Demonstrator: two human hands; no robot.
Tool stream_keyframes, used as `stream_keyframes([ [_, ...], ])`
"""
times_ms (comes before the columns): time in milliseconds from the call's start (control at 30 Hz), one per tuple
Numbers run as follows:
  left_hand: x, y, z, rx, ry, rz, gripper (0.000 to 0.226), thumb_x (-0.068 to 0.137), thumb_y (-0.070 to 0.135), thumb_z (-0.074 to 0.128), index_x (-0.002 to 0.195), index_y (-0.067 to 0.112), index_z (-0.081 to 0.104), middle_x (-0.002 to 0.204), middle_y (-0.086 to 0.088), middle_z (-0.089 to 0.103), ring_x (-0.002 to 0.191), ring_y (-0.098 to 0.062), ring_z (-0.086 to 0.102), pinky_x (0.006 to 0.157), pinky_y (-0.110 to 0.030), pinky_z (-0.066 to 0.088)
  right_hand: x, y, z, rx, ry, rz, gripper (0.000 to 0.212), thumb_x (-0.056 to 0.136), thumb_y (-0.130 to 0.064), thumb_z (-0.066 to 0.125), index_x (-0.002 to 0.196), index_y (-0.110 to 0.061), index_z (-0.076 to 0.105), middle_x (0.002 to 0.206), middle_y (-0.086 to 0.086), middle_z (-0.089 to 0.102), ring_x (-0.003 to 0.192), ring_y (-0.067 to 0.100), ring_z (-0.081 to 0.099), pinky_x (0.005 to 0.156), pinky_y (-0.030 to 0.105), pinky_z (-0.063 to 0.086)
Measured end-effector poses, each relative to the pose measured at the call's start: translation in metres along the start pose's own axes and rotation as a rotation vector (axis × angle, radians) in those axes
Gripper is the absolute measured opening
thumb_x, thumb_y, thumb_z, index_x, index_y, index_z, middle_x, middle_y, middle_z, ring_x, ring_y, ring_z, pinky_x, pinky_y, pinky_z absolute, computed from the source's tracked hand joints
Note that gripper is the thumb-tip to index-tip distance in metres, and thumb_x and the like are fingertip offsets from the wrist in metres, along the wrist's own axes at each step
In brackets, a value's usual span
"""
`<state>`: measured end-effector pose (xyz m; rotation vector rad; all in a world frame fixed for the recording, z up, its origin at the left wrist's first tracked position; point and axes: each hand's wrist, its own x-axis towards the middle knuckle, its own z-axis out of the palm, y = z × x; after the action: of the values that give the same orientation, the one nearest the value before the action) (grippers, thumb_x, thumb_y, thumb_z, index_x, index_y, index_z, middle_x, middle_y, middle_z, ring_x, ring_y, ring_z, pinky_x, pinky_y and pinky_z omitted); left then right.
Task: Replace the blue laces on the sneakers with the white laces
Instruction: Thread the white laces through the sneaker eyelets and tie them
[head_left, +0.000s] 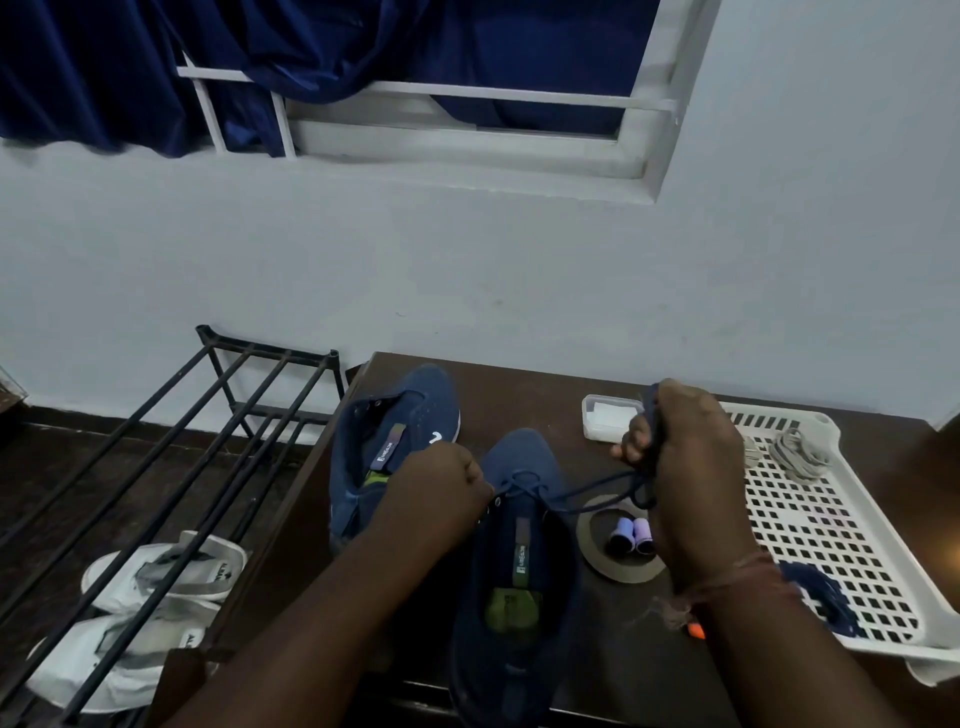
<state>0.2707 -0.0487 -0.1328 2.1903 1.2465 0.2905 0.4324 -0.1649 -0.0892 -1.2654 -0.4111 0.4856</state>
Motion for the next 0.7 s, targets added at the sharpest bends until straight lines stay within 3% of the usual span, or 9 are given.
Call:
stream_keyframes([
  [67,-0.002,0.004,0.006,-0.022,0.026,0.075,0.009,0.086,0.018,0.062,0.087,0.024,0.069,0.092,0.005,0.065,0.088,-0.014,0.062,0.08,-0.026,0.05,-0.001,0.012,-0.005,-0.466,0.01,-0.095,0.016,0.093,-0.031,0.057,0.084,-0.017,0.058,0.074,-0.002,0.062,0.062,0.013,0.056,0.064,0.033,0.046],
  [100,-0.001,0.006,0.011,-0.022,0.039,0.126,0.021,0.085,0.016,0.06,0.099,0.025,0.072,0.102,0.005,0.064,0.093,-0.013,0.061,0.085,-0.024,0.049,-0.002,0.02,-0.005,-0.646,-0.068,-0.075,0.018,0.088,-0.039,0.06,0.087,-0.021,0.059,0.083,-0.004,0.066,0.071,0.012,0.061,0.068,0.034,0.05],
  [167,0.003,0.009,0.02,-0.015,0.041,0.244,0.036,0.082,0.017,0.055,0.113,0.027,0.073,0.113,0.003,0.063,0.101,-0.013,0.061,0.092,-0.025,0.049,-0.011,0.032,-0.002,-0.962,-0.303,0.084,0.042,0.071,-0.063,0.058,0.094,-0.027,0.062,0.093,-0.006,0.067,0.084,0.014,0.065,0.077,0.039,0.055],
  [233,0.007,0.013,0.027,0.067,-0.01,0.341,0.037,0.083,0.024,0.056,0.117,0.026,0.073,0.115,0.0,0.066,0.104,-0.018,0.062,0.094,-0.033,0.05,-0.016,0.049,0.002,-1.169,-0.424,0.06,0.05,0.069,-0.066,0.056,0.098,-0.027,0.065,0.097,-0.003,0.065,0.09,0.017,0.063,0.081,0.038,0.053],
  [300,0.008,0.013,0.033,0.178,0.023,0.409,0.028,0.087,0.021,0.059,0.11,0.027,0.075,0.106,0.0,0.07,0.099,-0.022,0.064,0.088,-0.036,0.052,-0.024,0.056,0.006,-1.253,-0.396,-0.042,0.034,0.082,-0.05,0.062,0.107,-0.026,0.066,0.105,0.002,0.06,0.098,0.021,0.06,0.084,0.035,0.05],
  [400,0.008,0.009,0.036,0.328,0.145,0.45,0.027,0.076,0.034,0.054,0.089,0.037,0.077,0.078,0.005,0.067,0.073,-0.021,0.06,0.061,-0.032,0.049,-0.03,0.055,0.007,-1.309,-0.293,-0.14,0.035,0.088,-0.034,0.064,0.122,-0.027,0.058,0.117,0.004,0.049,0.109,0.022,0.053,0.09,0.035,0.048],
  [433,0.007,0.007,0.037,0.386,0.167,0.457,0.027,0.073,0.038,0.053,0.087,0.038,0.077,0.077,0.006,0.066,0.072,-0.022,0.058,0.058,-0.032,0.048,-0.029,0.054,0.007,-1.295,-0.272,-0.148,0.033,0.088,-0.03,0.064,0.12,-0.026,0.056,0.116,0.002,0.047,0.107,0.021,0.054,0.087,0.034,0.048],
  [567,-0.004,0.011,0.038,0.458,0.167,0.447,0.019,0.085,0.03,0.057,0.1,0.031,0.067,0.108,0.004,0.059,0.097,-0.024,0.049,0.077,-0.035,0.037,-0.025,0.055,0.005,-1.251,-0.263,-0.074,0.005,0.089,-0.025,0.06,0.092,-0.025,0.055,0.097,-0.006,0.06,0.09,0.017,0.06,0.082,0.035,0.049],
  [700,-0.007,0.02,0.036,0.435,0.102,0.321,0.019,0.088,0.023,0.053,0.105,0.031,0.053,0.127,0.001,0.044,0.113,-0.026,0.039,0.088,-0.037,0.031,-0.019,0.056,-0.001,-1.161,-0.216,-0.077,0.009,0.082,-0.02,0.066,0.08,-0.02,0.058,0.085,-0.001,0.064,0.086,0.021,0.061,0.078,0.038,0.05],
])
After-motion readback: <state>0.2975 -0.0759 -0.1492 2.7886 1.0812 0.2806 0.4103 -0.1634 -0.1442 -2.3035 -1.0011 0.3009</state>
